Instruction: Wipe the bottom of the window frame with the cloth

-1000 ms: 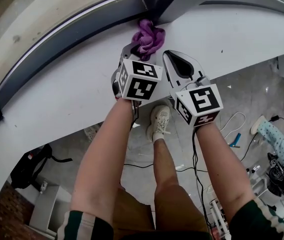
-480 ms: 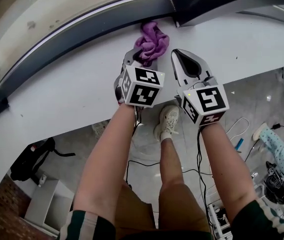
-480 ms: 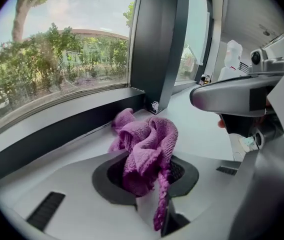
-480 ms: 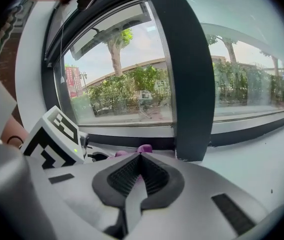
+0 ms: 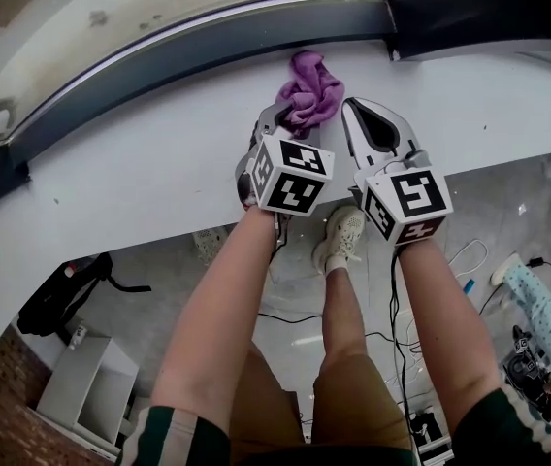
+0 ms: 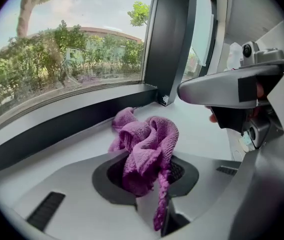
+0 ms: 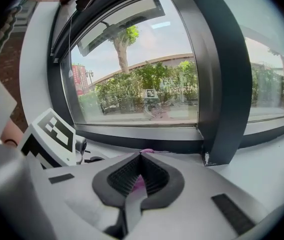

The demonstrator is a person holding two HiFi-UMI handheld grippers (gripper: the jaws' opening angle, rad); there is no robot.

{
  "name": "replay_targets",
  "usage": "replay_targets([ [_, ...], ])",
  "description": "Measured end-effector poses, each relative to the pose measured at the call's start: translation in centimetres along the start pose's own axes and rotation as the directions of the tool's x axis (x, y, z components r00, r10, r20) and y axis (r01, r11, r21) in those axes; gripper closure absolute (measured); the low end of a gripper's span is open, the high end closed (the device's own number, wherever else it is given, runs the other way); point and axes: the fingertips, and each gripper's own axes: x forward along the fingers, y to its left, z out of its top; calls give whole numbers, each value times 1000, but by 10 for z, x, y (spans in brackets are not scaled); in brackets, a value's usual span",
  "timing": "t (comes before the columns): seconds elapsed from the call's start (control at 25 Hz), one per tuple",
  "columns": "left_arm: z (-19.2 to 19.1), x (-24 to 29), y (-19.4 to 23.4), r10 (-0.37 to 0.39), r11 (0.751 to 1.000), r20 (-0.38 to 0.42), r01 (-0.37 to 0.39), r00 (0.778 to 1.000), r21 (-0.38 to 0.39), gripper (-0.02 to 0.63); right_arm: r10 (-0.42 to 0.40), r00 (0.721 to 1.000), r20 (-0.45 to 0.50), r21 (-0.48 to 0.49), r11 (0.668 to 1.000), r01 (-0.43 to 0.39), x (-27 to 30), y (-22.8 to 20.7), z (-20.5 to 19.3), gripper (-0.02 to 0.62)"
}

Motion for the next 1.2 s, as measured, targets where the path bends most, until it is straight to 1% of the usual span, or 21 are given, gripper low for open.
replay_targets([
  [0.32, -32, -30, 36, 14, 1000, -20, -15, 1000, -27, 499, 24, 1000, -2, 3, 1000, -24, 21, 47, 4, 581],
  [0.48, -43, -44, 54, 25, 999, -23, -26, 999, -20, 499, 45, 999, -8, -7, 999, -45, 30, 71, 4, 581],
  [0.64, -55, -58, 71, 41, 999, -24, -42, 999, -13, 499, 49, 999, -11, -6, 999, -49, 37, 89, 3, 581],
  [0.88, -80, -82, 103, 71, 996, -32, -73, 997, -46, 499, 68, 997, -21, -17, 997, -69, 50, 121, 1, 581],
  [1.2, -115, -118, 153, 108, 991, -48, -111, 993, -73, 499, 139, 990, -36, -29, 990, -140, 81, 190, 4, 581],
])
